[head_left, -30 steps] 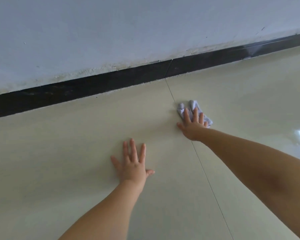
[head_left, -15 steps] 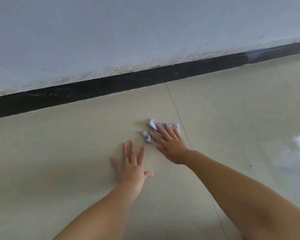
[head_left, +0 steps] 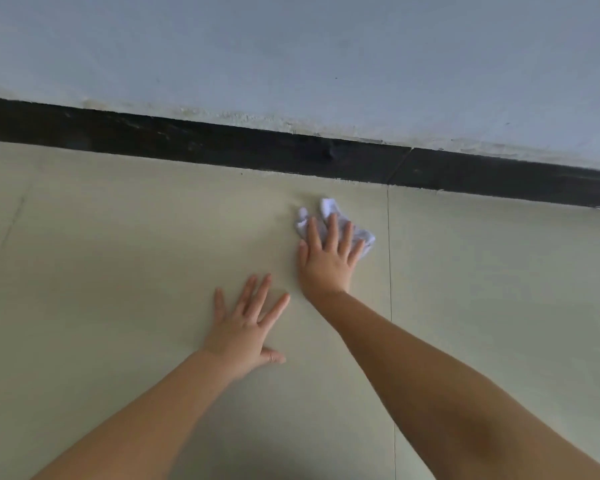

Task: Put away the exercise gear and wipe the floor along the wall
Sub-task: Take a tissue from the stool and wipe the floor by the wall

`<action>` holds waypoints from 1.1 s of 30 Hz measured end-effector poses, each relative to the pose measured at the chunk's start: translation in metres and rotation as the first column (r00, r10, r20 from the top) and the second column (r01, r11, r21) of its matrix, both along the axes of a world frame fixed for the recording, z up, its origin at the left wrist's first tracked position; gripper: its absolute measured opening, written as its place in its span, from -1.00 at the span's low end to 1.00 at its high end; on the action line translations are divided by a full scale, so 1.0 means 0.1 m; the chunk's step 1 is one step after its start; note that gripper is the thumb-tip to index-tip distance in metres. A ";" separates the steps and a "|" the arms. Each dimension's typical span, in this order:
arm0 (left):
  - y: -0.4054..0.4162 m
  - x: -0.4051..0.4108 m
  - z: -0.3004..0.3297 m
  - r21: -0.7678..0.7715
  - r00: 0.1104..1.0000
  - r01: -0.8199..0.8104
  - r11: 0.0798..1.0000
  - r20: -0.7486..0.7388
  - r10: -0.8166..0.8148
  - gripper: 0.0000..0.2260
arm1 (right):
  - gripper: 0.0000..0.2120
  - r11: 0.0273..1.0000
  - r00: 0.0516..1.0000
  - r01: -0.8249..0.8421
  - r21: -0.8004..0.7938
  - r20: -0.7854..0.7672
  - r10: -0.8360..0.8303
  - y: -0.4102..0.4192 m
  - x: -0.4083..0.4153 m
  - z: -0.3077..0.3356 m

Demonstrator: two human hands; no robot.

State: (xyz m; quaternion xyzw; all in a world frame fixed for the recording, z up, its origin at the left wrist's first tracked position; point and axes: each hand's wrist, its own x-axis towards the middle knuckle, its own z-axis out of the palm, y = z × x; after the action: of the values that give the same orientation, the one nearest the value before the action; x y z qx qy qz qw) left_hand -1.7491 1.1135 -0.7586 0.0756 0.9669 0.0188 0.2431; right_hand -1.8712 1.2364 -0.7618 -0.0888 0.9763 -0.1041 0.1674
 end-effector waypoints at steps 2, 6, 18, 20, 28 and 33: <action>0.03 -0.03 0.08 -0.012 0.999 -0.010 1.000 0.032 0.011 -0.07 | -0.52 0.912 0.912 -0.410 -0.014 0.025 0.410 -0.33 0.14 0.02; -0.06 0.05 0.07 0.019 0.995 -0.054 0.998 0.087 0.052 -0.11 | -0.54 0.657 0.656 -0.752 -0.049 0.035 0.754 -0.23 -0.17 0.05; 0.75 0.02 0.13 0.239 0.963 -0.219 0.946 -0.105 0.250 -0.32 | -0.54 0.877 0.879 0.476 0.062 -0.049 -0.474 2.55 -0.75 0.00; 1.00 0.00 0.09 0.261 0.952 -0.261 0.930 -0.092 0.293 -0.33 | -0.52 0.886 0.887 0.462 0.051 -0.031 -0.461 2.21 -0.59 -0.02; 1.45 0.22 0.21 0.274 0.903 -0.417 0.866 0.013 0.430 -0.39 | -0.43 0.794 0.792 -0.608 -0.004 0.062 0.607 1.71 0.26 0.09; 1.46 0.20 0.18 0.083 0.948 -0.305 0.949 0.117 0.294 -0.44 | -0.44 0.992 0.998 -0.051 0.111 -0.031 0.055 3.30 -0.51 -0.02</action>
State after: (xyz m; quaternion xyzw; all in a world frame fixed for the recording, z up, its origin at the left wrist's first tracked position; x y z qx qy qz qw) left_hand -1.7293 1.2596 -0.7402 -0.0612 0.9511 0.1078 0.2830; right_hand -1.9221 1.5667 -0.7638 -0.1070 0.9806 -0.0439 0.1583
